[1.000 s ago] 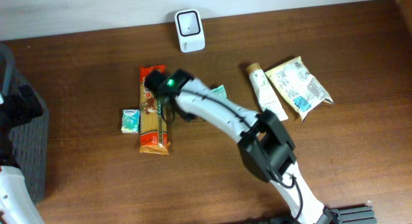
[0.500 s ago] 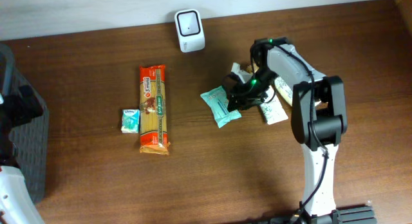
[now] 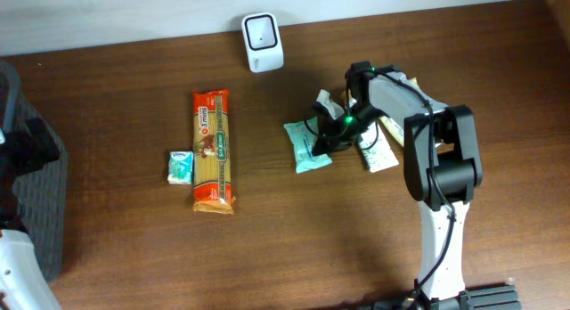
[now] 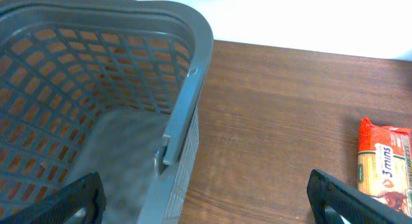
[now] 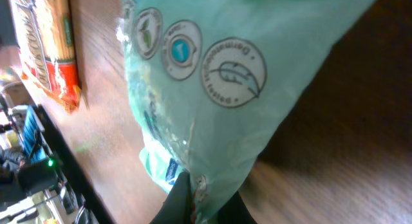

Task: Scan the item barcode

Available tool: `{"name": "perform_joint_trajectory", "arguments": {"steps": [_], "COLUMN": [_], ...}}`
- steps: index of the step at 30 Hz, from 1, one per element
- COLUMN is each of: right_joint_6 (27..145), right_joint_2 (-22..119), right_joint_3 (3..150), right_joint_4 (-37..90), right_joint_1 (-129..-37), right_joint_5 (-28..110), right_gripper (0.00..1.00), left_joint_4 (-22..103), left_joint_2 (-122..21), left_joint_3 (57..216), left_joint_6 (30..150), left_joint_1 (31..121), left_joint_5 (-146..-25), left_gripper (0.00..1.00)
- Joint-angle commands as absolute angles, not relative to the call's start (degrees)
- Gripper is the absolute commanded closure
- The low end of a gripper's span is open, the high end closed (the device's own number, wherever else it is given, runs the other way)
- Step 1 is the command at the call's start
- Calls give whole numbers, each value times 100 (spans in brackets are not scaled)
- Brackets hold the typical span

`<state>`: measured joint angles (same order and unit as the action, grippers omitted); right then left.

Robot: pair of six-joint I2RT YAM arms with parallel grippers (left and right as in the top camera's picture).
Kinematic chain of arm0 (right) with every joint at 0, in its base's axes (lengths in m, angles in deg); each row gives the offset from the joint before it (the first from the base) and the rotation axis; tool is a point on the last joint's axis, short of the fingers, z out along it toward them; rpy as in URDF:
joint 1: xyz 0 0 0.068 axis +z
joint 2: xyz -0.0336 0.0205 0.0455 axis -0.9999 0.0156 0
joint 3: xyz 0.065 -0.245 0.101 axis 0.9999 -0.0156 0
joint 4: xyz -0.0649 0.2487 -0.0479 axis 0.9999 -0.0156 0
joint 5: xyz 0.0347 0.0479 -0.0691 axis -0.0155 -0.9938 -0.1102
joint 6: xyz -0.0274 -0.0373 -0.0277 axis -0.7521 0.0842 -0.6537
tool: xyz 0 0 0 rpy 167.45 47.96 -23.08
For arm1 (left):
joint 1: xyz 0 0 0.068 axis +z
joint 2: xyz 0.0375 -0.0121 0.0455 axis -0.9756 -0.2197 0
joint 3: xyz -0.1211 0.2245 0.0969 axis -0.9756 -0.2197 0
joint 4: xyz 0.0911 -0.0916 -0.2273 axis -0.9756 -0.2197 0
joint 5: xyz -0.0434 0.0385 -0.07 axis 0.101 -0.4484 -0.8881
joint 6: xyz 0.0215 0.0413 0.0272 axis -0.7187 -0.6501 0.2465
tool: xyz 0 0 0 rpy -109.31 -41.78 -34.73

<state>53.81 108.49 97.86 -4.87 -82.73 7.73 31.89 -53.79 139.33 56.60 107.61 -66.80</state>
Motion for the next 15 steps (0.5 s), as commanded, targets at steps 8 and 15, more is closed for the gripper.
{"name": "perform_joint_trajectory", "arguments": {"steps": [8, 15], "right_joint_6": [8205, 8725], "right_joint_2": [10539, 11348], "right_joint_3": [11242, 11240], "right_joint_4": [-1665, -2351], "right_joint_1": [-6070, -5602], "right_joint_5": [7988, 8845], "right_gripper": [96, 96], "left_joint_4": [3198, 3198], "left_joint_2": [-5337, -5337], "left_joint_3": [14007, 14007], "left_joint_6": [5592, 5592], "left_joint_1": [10786, 10786], "left_joint_5": [-6697, -6697], "left_gripper": [1, 1]}}
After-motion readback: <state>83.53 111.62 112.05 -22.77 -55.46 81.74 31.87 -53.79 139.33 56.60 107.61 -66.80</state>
